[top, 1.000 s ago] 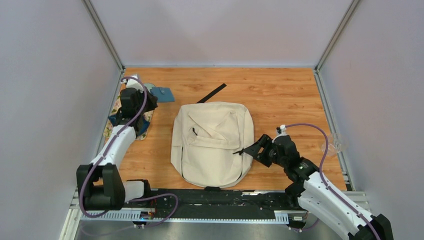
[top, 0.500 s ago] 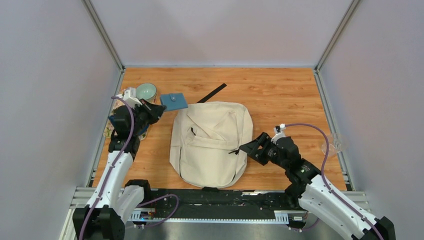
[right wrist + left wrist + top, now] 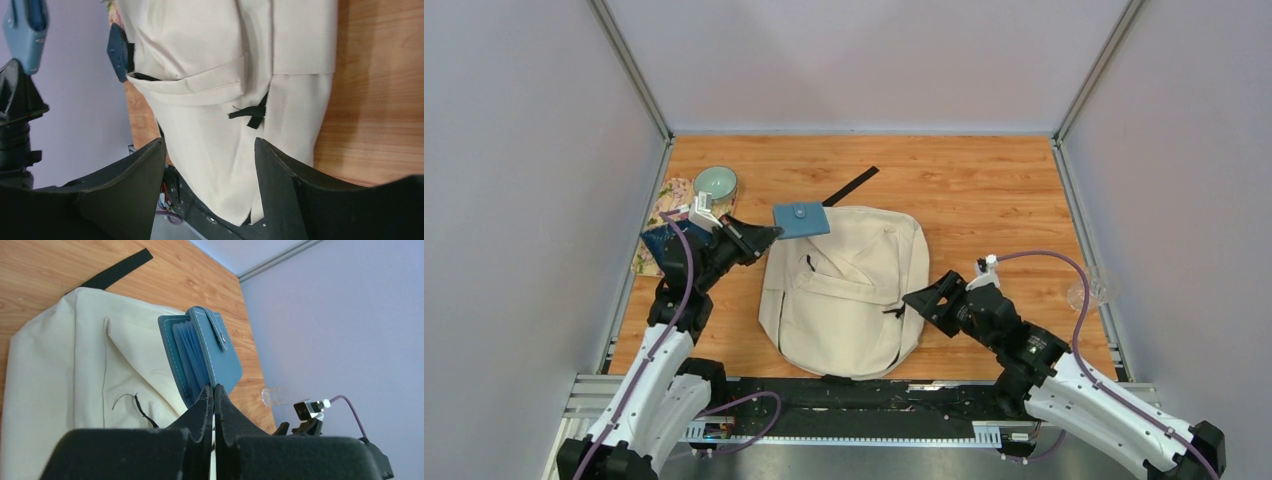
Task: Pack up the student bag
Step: Pick up the personal item from the center of the board.
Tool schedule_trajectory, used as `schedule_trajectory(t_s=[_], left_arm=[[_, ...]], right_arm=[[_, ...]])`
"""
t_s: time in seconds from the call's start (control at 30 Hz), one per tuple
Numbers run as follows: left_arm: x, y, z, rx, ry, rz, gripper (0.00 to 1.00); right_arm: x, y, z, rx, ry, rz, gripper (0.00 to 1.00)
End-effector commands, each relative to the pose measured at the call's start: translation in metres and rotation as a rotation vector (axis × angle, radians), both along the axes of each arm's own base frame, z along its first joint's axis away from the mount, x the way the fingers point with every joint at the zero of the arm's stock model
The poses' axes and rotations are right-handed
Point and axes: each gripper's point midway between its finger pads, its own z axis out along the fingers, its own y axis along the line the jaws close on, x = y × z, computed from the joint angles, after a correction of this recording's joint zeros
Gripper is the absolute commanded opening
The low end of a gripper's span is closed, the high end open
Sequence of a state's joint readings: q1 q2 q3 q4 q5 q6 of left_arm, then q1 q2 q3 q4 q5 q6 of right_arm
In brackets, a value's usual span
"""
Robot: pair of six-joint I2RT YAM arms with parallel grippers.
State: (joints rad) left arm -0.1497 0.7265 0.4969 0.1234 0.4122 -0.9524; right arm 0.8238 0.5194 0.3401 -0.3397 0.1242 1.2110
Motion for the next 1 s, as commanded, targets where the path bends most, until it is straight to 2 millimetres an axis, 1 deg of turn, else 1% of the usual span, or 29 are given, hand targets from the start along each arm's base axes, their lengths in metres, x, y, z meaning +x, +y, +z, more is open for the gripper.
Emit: schedule_trajectory(t_s=[0.0, 0.1, 0.33, 0.37, 0.43, 0.47, 0.5, 0.53, 0.57, 0.6, 0.67, 0.77, 0.8, 0.87, 0.9, 0.93, 0.97], left_arm=[[-0.013, -0.013, 0.019, -0.043, -0.053, -0.066, 0.0], [-0.021, -0.018, 0.016, -0.03, -0.046, -0.095, 0.0], [-0.03, -0.024, 0.012, -0.026, -0.031, -0.135, 0.0], [-0.032, -0.025, 0.011, -0.029, -0.027, -0.143, 0.0], [-0.032, -0.025, 0.01, -0.033, -0.025, -0.146, 0.0], [-0.033, -0.027, 0.01, -0.035, -0.023, -0.154, 0.0], [-0.032, -0.027, 0.009, -0.035, -0.018, -0.155, 0.0], [-0.032, -0.027, 0.008, -0.036, -0.015, -0.156, 0.0], [-0.034, -0.029, 0.008, -0.038, -0.014, -0.165, 0.0], [-0.034, -0.029, 0.007, -0.039, -0.009, -0.17, 0.0], [-0.035, -0.031, 0.006, -0.04, -0.001, -0.182, 0.0], [-0.035, -0.031, 0.003, -0.042, 0.007, -0.182, 0.0], [-0.035, -0.032, 0.002, -0.042, 0.01, -0.184, 0.0], [-0.036, -0.033, 0.002, -0.042, 0.012, -0.191, 0.0], [-0.036, -0.033, 0.001, -0.043, 0.015, -0.19, 0.0], [-0.036, -0.033, -0.001, -0.043, 0.019, -0.192, 0.0], [-0.037, -0.034, 0.0, -0.045, 0.021, -0.196, 0.0]], right_arm=[[0.005, -0.013, -0.009, -0.071, 0.057, -0.084, 0.68], [0.001, -0.018, -0.029, -0.138, 0.113, -0.084, 0.69], [-0.006, -0.01, -0.057, -0.162, 0.189, -0.043, 0.69], [-0.004, -0.005, -0.055, -0.143, 0.18, -0.035, 0.69], [-0.003, -0.001, -0.058, -0.137, 0.181, -0.021, 0.69], [0.0, 0.002, -0.057, -0.128, 0.167, -0.023, 0.69], [0.002, 0.001, -0.062, -0.149, 0.173, -0.028, 0.67], [0.004, 0.0, -0.064, -0.164, 0.17, -0.035, 0.63], [0.01, -0.002, -0.061, -0.179, 0.152, -0.055, 0.59], [0.012, -0.003, -0.064, -0.203, 0.149, -0.06, 0.54], [0.02, -0.006, -0.062, -0.226, 0.133, -0.077, 0.49], [0.031, -0.008, -0.061, -0.263, 0.117, -0.071, 0.34], [0.035, -0.008, -0.059, -0.278, 0.114, -0.07, 0.2], [0.045, -0.014, -0.059, -0.309, 0.103, -0.077, 0.09], [0.048, -0.016, -0.061, -0.323, 0.11, -0.08, 0.0], [0.055, -0.016, -0.055, -0.325, 0.094, -0.079, 0.0], [0.061, -0.022, -0.054, -0.347, 0.084, -0.082, 0.0]])
